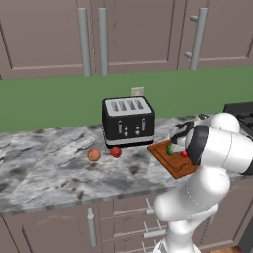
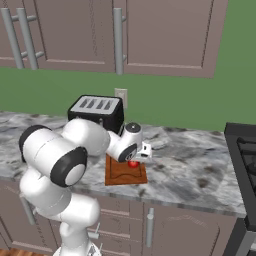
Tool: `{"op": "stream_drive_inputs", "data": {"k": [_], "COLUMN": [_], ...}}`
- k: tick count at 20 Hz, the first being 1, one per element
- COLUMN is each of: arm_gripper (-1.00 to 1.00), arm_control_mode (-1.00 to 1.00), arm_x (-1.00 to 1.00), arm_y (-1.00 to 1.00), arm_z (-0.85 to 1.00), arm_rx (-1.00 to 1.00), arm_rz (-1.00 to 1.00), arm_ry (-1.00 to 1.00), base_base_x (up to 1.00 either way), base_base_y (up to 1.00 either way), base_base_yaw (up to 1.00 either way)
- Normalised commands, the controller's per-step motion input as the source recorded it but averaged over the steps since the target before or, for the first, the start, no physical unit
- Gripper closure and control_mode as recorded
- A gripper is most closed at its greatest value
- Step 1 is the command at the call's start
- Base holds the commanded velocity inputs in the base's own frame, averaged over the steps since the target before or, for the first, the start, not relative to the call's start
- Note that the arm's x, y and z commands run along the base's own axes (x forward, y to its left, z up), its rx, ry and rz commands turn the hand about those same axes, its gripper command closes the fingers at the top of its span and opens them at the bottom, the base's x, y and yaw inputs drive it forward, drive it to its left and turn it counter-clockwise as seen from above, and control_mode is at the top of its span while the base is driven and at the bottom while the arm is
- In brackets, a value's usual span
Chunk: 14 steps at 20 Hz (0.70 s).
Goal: Place the avocado, onion, tomato, and bell pepper on the cutting board.
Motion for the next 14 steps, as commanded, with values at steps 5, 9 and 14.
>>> {"op": "stream_drive_inputs", "data": {"k": [5, 9, 14], "arm_gripper": [-1.00, -1.00, -1.00], "arm_control_mode": [-1.00, -1.00, -1.00], "arm_x": [-0.16, -0.30, -0.21], "arm_y": [0.19, 0.35, 0.69], "arm_z": [0.62, 0.68, 0.35], "arm_rx": [0.00, 0.00, -0.07], "arm_rz": [0.03, 0.05, 0.05], "arm_ry": [-0.17, -0.18, -0.08], "base_base_x": [0.00, 0.00, 0.00], "base_base_y": [0.00, 0.00, 0.00], "base_base_yaw": [0.00, 0.00, 0.00]}}
